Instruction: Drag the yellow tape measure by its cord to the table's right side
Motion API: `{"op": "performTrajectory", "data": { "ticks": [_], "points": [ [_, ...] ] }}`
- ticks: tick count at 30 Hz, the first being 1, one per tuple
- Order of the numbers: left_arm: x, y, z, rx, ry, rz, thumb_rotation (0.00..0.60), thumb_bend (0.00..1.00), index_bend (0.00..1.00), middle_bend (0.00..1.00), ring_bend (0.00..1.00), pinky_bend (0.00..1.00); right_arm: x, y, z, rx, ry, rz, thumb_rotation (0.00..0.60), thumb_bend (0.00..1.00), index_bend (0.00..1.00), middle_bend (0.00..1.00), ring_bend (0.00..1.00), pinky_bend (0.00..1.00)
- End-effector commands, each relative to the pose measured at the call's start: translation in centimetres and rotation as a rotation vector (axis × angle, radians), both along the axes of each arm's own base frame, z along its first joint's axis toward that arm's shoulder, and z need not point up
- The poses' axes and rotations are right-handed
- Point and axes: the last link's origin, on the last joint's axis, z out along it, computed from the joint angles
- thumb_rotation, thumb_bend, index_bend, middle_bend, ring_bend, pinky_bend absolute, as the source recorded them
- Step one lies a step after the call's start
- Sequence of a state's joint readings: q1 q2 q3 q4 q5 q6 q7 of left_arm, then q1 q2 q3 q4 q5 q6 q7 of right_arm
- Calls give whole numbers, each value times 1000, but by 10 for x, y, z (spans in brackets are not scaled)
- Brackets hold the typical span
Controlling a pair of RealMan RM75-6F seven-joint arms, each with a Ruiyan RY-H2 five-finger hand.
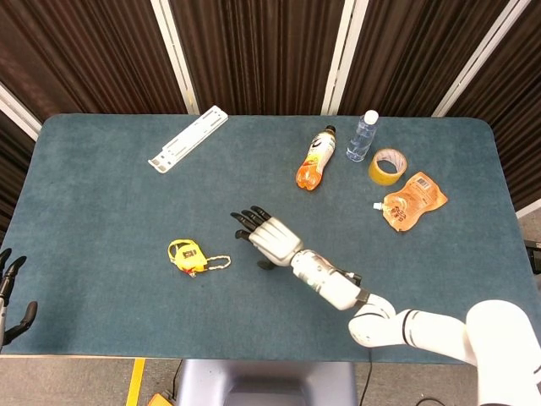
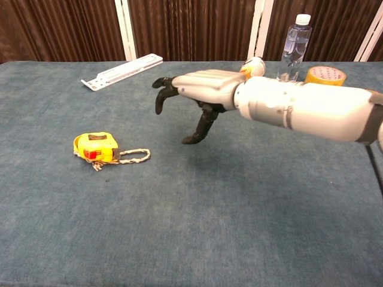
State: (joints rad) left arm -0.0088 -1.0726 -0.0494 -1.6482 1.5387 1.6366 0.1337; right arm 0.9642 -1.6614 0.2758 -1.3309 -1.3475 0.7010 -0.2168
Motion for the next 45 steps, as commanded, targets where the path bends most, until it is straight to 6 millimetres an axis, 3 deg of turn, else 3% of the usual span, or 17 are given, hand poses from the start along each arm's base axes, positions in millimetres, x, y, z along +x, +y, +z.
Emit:
{"op": "performTrajectory", "data": {
  "ticks": [1, 18, 33, 45],
  "points": [
    [0, 0, 1, 2, -1, 1, 600, 378, 91, 0, 0, 60, 4, 2, -12, 21, -2, -4, 600, 348, 374, 53, 80, 0],
    [-3, -5, 9, 28, -17, 14, 600, 378, 91, 0, 0, 59, 25, 9, -58, 71, 3, 2, 600, 348, 430, 53, 80, 0],
    [-4, -7, 11, 33, -24, 17, 600, 378, 91, 0, 0, 60, 22, 5, -67, 56, 39, -13, 600, 402, 519, 61, 83, 0],
    [-3, -7, 11, 33, -30, 15, 600, 380, 91, 0, 0, 60, 23, 2, -74, 54, 48, -27, 600, 403, 531, 63, 85, 0]
  ]
}}
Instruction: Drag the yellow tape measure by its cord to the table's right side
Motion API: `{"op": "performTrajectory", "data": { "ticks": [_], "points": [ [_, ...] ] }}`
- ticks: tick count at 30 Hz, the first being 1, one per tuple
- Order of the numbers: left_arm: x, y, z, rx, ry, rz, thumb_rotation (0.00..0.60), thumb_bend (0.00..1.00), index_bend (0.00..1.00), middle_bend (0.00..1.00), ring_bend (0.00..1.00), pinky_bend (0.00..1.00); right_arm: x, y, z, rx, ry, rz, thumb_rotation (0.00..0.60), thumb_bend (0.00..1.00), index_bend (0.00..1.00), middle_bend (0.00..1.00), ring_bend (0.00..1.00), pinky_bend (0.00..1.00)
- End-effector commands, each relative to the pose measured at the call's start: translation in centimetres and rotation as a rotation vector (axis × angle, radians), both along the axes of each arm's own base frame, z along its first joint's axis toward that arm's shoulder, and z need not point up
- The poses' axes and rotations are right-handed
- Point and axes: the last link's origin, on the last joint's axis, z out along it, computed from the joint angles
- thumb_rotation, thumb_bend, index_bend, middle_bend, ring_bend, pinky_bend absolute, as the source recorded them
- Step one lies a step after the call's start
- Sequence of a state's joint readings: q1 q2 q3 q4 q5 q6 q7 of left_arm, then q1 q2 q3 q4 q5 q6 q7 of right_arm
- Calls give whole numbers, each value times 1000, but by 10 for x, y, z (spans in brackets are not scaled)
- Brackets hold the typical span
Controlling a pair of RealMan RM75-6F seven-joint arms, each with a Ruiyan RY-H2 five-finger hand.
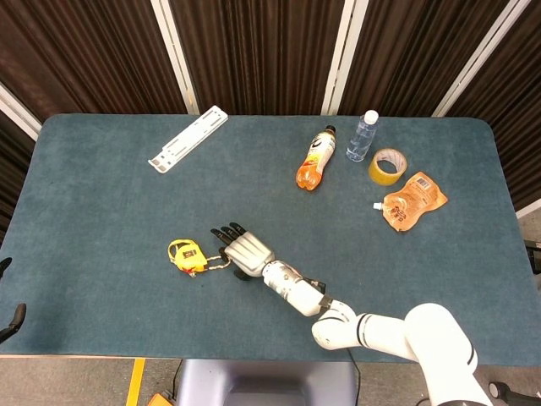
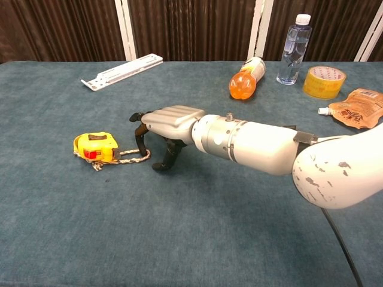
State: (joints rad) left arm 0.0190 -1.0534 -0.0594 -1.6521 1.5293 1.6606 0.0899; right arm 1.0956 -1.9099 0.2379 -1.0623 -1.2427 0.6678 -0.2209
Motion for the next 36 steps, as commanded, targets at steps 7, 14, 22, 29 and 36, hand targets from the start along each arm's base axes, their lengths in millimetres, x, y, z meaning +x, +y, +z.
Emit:
{"op": "performTrajectory", "data": {
  "ticks": [7, 14, 22, 29, 36],
  "points": [
    [0, -1, 1, 5, -8, -1, 600, 379, 91, 0, 0, 60, 1, 0, -4, -7, 6, 16, 600, 437, 700, 96, 115, 0],
    [1, -1, 1, 6, -10, -5, 600, 378, 91, 0, 0, 60, 0, -1, -2, -21, 11, 27, 600, 444, 778, 96, 121, 0],
    [0, -1, 3, 10, -19, 1, 600, 380, 91, 0, 0, 60, -6, -8, 11, -68, 4, 30, 600, 444, 778, 96, 126, 0],
    [-1, -2, 4, 12, -25, 1, 600, 381, 91, 0, 0, 60, -29, -16, 41, -128, 26, 22, 600, 444, 783, 96, 128, 0],
    [0, -1, 3, 13, -22, 3, 600, 380, 91, 0, 0, 60, -52, -25, 79, -198, 40, -7, 600, 444, 788, 96, 128, 0]
  ]
}}
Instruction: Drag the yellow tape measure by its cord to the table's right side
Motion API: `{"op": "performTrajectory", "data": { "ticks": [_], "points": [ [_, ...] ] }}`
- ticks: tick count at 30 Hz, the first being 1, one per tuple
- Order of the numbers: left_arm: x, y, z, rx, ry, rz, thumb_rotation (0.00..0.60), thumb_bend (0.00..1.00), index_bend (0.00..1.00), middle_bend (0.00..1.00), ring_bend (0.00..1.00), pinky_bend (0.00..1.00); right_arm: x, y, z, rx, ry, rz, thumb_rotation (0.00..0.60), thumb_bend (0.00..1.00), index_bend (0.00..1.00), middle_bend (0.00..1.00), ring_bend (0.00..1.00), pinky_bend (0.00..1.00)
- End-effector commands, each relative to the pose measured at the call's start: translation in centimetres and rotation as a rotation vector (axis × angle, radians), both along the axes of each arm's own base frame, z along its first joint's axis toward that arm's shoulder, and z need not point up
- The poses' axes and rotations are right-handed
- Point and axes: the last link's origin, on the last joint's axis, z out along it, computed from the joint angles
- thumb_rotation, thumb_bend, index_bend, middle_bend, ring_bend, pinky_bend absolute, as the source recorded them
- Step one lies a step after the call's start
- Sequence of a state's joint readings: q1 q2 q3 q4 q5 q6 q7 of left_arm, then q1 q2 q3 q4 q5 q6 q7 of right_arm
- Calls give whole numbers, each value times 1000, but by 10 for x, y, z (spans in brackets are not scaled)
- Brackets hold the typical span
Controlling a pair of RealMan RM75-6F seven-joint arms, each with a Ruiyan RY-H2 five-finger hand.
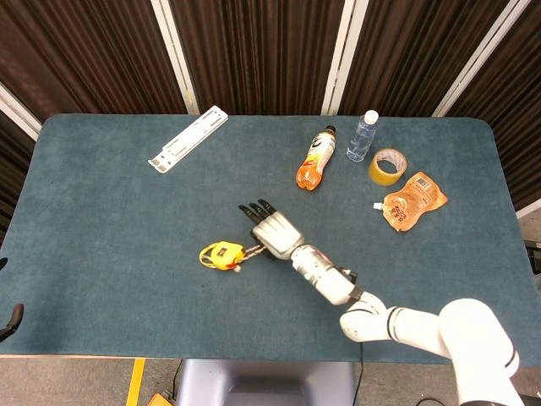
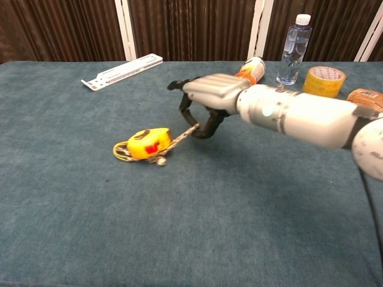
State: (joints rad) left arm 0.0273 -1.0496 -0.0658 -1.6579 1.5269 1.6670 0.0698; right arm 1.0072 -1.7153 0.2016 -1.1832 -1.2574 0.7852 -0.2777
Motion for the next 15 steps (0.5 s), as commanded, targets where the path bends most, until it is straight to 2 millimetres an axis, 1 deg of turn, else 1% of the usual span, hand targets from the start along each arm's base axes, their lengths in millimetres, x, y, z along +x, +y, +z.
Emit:
{"op": "performTrajectory", "data": {
  "ticks": [1, 6, 8, 11, 15],
  "points": [
    [0, 0, 0, 1, -1, 2, 600, 380, 91, 0, 0, 60, -11, -1, 18, -35, 2, -13, 600, 444, 789, 96, 128, 0],
    [0, 1, -2, -5, 1, 2, 600, 381, 91, 0, 0, 61, -23, -2, 48, -91, 4, -18, 600, 444, 794, 96, 129, 0],
    [0, 1, -3, -10, 3, 2, 600, 380, 90, 0, 0, 60, -24, -4, 58, -116, 1, -17, 600, 444, 798, 96, 129, 0],
    [1, 2, -6, -18, 10, 4, 600, 380, 91, 0, 0, 60, -19, -10, 73, -154, -13, -15, 600, 443, 806, 96, 129, 0],
    [1, 2, -8, -22, 17, 6, 600, 381, 91, 0, 0, 60, -4, -20, 89, -199, -21, -2, 600, 444, 811, 96, 131, 0]
  ]
}}
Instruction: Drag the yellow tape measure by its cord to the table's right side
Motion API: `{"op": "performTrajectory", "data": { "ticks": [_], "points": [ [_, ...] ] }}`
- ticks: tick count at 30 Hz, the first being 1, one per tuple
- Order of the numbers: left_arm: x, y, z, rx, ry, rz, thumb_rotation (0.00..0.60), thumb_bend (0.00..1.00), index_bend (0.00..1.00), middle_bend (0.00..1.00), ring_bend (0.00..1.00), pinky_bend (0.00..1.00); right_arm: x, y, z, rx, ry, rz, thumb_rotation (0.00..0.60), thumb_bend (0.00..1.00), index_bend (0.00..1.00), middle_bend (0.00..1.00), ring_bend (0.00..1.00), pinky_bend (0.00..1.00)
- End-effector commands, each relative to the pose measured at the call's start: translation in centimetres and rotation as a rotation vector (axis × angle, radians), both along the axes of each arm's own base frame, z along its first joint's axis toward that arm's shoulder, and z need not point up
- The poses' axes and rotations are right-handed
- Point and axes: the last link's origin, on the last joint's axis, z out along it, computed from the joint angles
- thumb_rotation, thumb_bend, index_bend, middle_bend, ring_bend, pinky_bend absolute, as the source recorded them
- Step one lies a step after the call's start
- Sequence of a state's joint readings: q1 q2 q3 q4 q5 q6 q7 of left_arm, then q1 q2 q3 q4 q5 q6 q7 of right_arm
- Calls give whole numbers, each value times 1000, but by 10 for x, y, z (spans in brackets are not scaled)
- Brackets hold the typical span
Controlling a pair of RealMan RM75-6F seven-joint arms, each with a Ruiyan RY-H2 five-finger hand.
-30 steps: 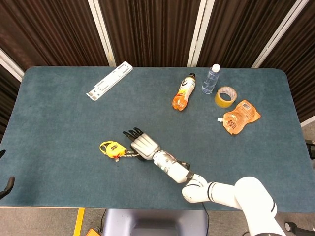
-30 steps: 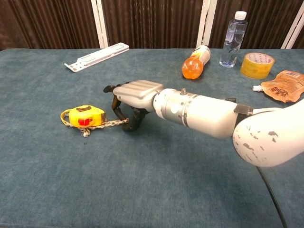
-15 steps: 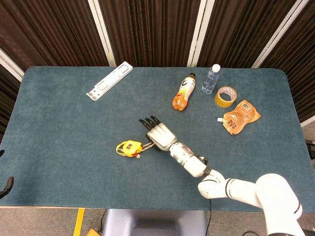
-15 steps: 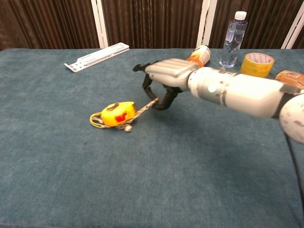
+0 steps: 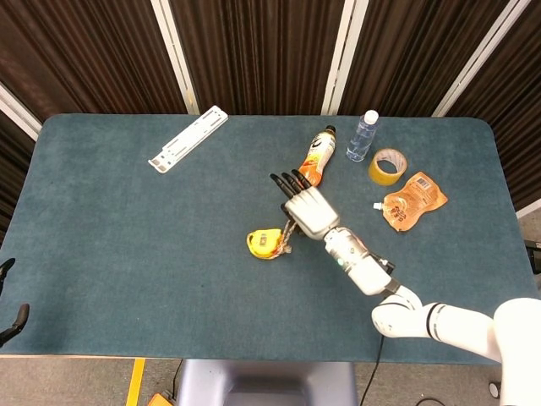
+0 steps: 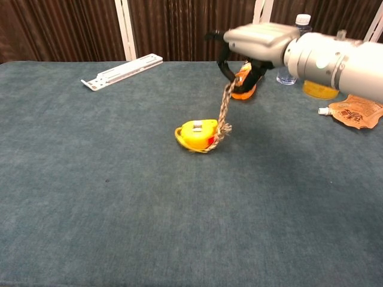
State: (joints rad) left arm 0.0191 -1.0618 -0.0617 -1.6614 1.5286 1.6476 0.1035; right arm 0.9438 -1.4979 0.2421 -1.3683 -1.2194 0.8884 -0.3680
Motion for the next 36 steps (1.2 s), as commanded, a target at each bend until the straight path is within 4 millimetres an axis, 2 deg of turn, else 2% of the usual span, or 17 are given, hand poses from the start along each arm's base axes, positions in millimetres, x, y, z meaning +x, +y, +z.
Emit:
{"op": "performTrajectory", "data": {
  "ticks": [1, 5, 10, 23, 29, 36],
  "points": [
    [0, 0, -1, -1, 1, 2, 600, 381, 91, 0, 0, 60, 12, -7, 11, -26, -15, 3, 600, 444, 812, 96, 131, 0],
    [-1, 1, 0, 2, 2, 6, 600, 381, 91, 0, 0, 60, 20, -6, 17, -30, -33, 4, 600, 445, 813, 96, 131, 0],
    [-1, 0, 1, 3, -5, 8, 600, 381, 91, 0, 0, 60, 6, 6, 24, -27, -7, 12, 600, 446, 816, 96, 131, 0],
    [0, 1, 0, 3, -12, 6, 600, 382, 91, 0, 0, 61, -94, 60, 76, -63, 117, -85, 600, 448, 817, 96, 131, 0],
    [0, 2, -3, -8, -6, 7, 600, 381, 90, 0, 0, 61, -127, 83, 90, -64, 123, -122, 600, 449, 820, 96, 131, 0],
    [1, 3, -6, -17, -2, 7, 600, 382, 91, 0, 0, 61, -153, 97, 103, -72, 156, -159, 600, 453, 820, 96, 131, 0]
  ]
}}
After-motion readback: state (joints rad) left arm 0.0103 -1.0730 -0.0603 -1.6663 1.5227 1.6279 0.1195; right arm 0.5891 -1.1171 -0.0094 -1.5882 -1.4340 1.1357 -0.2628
